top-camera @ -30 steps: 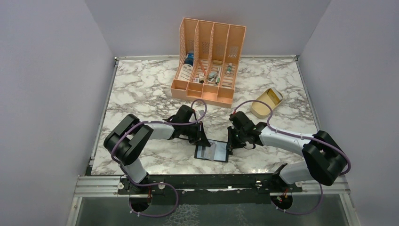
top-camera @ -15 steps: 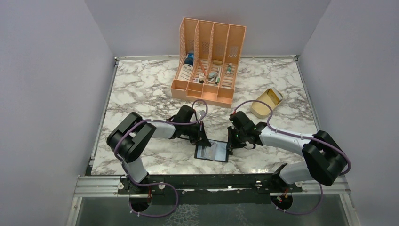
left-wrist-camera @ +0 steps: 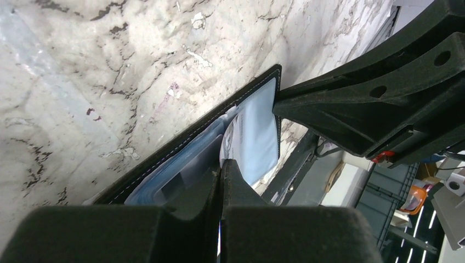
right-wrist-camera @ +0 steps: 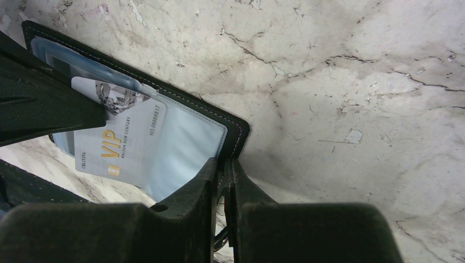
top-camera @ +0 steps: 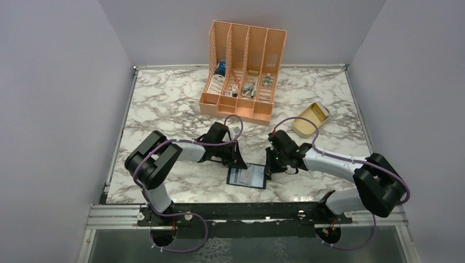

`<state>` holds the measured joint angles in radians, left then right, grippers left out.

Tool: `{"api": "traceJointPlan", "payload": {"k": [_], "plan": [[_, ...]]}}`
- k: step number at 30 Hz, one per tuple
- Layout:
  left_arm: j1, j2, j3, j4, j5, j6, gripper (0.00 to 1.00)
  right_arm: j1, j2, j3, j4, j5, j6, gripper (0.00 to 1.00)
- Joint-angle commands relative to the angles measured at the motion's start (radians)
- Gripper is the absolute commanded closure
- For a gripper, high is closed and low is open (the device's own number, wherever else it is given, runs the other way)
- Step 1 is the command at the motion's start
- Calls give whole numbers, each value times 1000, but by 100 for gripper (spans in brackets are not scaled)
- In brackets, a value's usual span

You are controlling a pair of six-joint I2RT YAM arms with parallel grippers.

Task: Put the credit cards into the card holder
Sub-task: Insert the credit card into the card holder.

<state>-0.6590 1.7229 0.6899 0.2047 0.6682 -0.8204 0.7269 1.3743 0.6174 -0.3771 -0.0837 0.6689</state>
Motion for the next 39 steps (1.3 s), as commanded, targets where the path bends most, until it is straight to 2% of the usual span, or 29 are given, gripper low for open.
{"api": "traceJointPlan", "payload": {"k": [1,15,16,19,22,31,39], "plan": [[-18,21,-11,24,-108,4,100,5,37,-47,30,50,-5,90],[-57,24,-36,49,-121,-21,100,5,29,-50,43,42,11,91],[-58,20,-37,49,-121,-25,98,4,29,-47,42,44,11,91],[-59,1,-41,49,-123,-39,76,5,34,-40,36,50,9,92],[-59,-15,-21,14,-119,-31,65,5,37,-40,36,52,13,92],[-60,-131,19,-106,-169,-3,56,5,29,-41,46,43,30,93],[-68,-161,-26,-69,-139,-27,52,5,17,-64,70,25,46,94]]}}
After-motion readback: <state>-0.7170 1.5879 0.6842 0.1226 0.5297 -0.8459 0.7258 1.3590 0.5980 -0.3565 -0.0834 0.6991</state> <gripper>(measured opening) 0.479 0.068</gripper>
